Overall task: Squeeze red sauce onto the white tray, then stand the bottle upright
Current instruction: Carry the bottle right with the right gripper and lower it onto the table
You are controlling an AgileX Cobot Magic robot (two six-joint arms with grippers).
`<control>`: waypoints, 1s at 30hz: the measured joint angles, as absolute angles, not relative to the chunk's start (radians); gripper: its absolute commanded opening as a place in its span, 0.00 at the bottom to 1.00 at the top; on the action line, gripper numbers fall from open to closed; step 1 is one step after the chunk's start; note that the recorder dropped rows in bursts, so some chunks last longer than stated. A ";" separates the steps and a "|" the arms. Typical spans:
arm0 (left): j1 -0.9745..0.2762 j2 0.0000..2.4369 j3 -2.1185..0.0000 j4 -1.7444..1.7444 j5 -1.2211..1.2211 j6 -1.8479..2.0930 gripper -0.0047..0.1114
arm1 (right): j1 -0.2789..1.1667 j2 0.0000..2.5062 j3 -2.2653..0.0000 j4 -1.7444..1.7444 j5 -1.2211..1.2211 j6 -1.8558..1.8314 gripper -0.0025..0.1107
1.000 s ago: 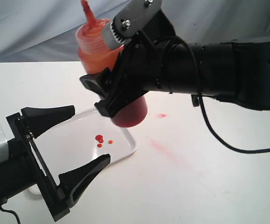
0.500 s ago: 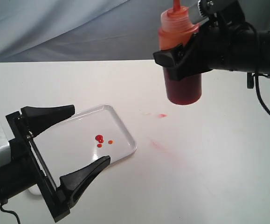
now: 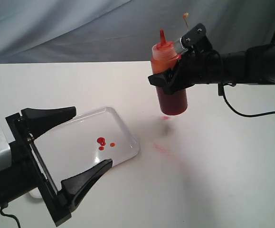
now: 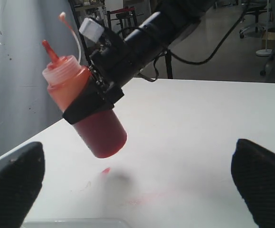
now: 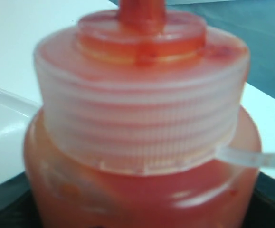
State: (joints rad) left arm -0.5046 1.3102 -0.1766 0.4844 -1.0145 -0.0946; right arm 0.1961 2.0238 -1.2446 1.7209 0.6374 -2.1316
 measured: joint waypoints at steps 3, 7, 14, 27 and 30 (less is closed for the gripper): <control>-0.505 1.310 -0.177 0.484 -1.014 -0.095 0.90 | 0.175 2.091 -1.289 1.719 0.682 -2.132 0.02; -0.505 1.310 -0.177 0.484 -1.014 -0.095 0.90 | 0.146 2.115 -1.302 1.719 0.688 -2.132 0.02; -0.505 1.310 -0.177 0.484 -1.014 -0.095 0.90 | 0.129 2.136 -1.309 1.719 0.690 -2.132 0.02; -0.505 1.310 -0.177 0.484 -1.014 -0.095 0.90 | 0.129 2.174 -1.345 1.717 0.700 -2.132 0.02; -0.505 1.310 -0.177 0.484 -1.014 -0.095 0.90 | 0.129 2.186 -1.359 1.717 0.691 -2.132 0.02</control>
